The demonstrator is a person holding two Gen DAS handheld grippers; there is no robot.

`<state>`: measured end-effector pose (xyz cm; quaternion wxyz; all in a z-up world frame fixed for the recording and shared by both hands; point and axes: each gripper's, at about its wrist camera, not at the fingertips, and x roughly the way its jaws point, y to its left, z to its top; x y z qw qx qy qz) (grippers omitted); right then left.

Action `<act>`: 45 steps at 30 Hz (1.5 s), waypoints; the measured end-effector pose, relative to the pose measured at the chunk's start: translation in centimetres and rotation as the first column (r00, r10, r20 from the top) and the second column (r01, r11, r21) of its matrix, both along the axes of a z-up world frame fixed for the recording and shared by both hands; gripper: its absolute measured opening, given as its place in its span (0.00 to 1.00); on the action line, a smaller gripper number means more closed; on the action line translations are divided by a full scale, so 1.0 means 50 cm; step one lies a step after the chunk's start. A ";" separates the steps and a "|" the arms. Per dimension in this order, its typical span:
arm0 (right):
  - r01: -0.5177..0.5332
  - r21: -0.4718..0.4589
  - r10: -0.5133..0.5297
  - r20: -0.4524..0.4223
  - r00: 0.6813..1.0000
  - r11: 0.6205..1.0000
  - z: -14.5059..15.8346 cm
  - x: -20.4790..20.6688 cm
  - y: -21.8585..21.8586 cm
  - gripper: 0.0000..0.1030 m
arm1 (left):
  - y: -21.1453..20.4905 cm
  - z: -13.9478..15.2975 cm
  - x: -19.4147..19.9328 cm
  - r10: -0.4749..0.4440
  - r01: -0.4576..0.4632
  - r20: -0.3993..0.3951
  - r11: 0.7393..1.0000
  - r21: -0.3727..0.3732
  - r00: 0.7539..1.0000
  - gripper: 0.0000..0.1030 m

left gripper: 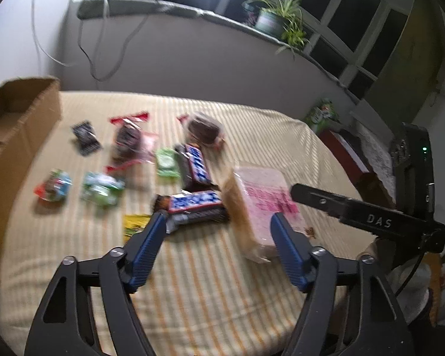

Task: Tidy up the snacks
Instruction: 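Move the right gripper to the bagged bread loaf and close on it, then lift the bread loaf with the right gripper and lower it into the cardboard box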

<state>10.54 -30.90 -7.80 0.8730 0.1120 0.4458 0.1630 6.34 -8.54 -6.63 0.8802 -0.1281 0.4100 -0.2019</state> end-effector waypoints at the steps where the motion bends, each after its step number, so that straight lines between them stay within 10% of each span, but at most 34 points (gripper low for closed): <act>1: -0.010 0.016 0.010 -0.014 1.000 1.000 -0.006 0.001 0.001 0.56 | -0.005 -0.005 0.001 -0.016 0.016 -0.015 1.000 -0.016 1.000 0.64; 18: -0.030 0.114 0.044 -0.123 0.991 0.993 -0.055 0.019 -0.008 0.48 | -0.055 -0.054 0.038 -0.140 0.126 -0.113 0.985 -0.122 0.984 0.36; 45: -0.208 0.048 0.208 0.009 0.978 0.977 0.075 0.023 0.164 0.43 | 0.093 0.043 -0.026 0.016 -0.010 0.049 0.992 -0.128 0.999 0.35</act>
